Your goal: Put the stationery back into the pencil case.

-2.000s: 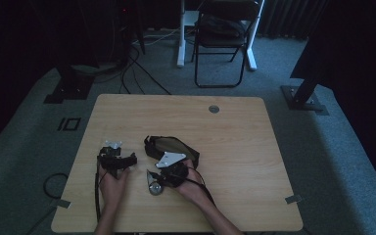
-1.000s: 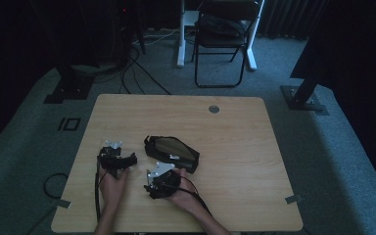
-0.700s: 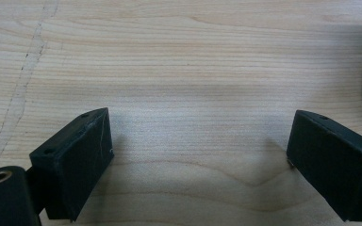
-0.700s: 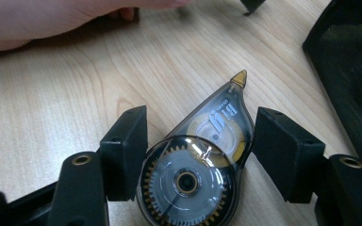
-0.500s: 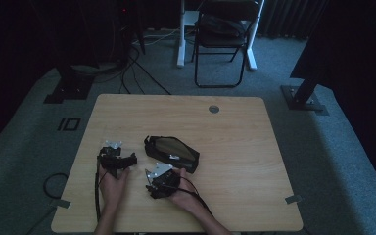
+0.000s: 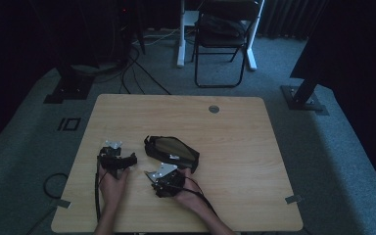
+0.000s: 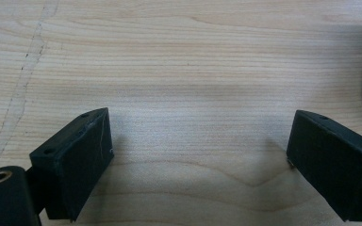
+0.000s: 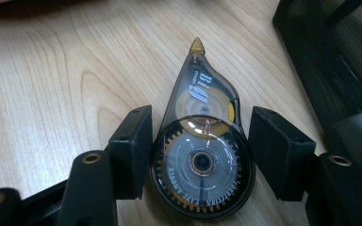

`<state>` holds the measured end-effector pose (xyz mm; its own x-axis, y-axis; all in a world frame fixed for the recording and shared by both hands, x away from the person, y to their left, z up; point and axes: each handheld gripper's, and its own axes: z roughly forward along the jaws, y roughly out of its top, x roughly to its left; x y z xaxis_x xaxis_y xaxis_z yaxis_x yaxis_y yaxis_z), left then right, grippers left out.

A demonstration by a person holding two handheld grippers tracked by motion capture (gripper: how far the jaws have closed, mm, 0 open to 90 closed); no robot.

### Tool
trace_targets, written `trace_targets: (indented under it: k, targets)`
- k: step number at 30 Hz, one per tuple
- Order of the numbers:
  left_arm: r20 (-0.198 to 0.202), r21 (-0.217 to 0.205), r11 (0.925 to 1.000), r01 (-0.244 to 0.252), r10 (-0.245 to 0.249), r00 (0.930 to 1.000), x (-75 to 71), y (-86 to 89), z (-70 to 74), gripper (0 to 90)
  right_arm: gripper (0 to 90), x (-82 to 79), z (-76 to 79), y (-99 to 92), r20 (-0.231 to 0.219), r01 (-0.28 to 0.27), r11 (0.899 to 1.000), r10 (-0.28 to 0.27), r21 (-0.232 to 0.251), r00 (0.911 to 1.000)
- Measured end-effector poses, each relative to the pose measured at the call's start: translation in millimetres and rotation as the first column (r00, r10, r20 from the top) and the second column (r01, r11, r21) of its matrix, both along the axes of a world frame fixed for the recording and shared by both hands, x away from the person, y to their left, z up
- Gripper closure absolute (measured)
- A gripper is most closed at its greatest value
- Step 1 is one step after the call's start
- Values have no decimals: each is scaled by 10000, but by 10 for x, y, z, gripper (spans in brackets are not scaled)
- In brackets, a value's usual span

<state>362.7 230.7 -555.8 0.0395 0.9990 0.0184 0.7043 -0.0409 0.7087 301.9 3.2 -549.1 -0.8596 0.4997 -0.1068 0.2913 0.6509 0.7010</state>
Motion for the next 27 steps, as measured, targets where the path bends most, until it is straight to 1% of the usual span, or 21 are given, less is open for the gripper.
trace_targets:
  k: [7, 10, 12, 13, 16, 22, 27]
  targets:
    - [4, -4, 10000, -1, 1, 10000, 0, 0, 0, 78, 415, -29, 9, -120, 48, -28, 9999, 29, -100, 10000]
    - [2, -3, 10000, -2, 2, 10000, 0, 0, 0, 78, 415, -37, 6, -180, -16, 63, 10000, -63, -35, 10000]
    - [1, -2, 10000, -5, 5, 10000, 0, -1, 0, 78, 412, -42, 3, -214, -64, 17, 10000, -17, -10, 10000]
    - [1, -3, 10000, -4, 4, 10000, 0, 0, 0, 78, 411, -47, 4, -227, -138, -2, 10000, 2, 1, 9999]
    - [2, -5, 10000, -4, 4, 10000, 0, -1, 0, 78, 401, -60, 7, -264, -142, -124, 9999, 124, -3, 9998]
    - [1, -4, 10000, -3, 3, 10000, 0, 0, 0, 78, 367, -78, 31, -326, -220, -190, 9998, 192, 96, 9996]
    - [0, -2, 10000, -4, 4, 10000, 0, 0, 0, 78, 368, -79, -5, -353, -273, -146, 9999, 145, -31, 9995]
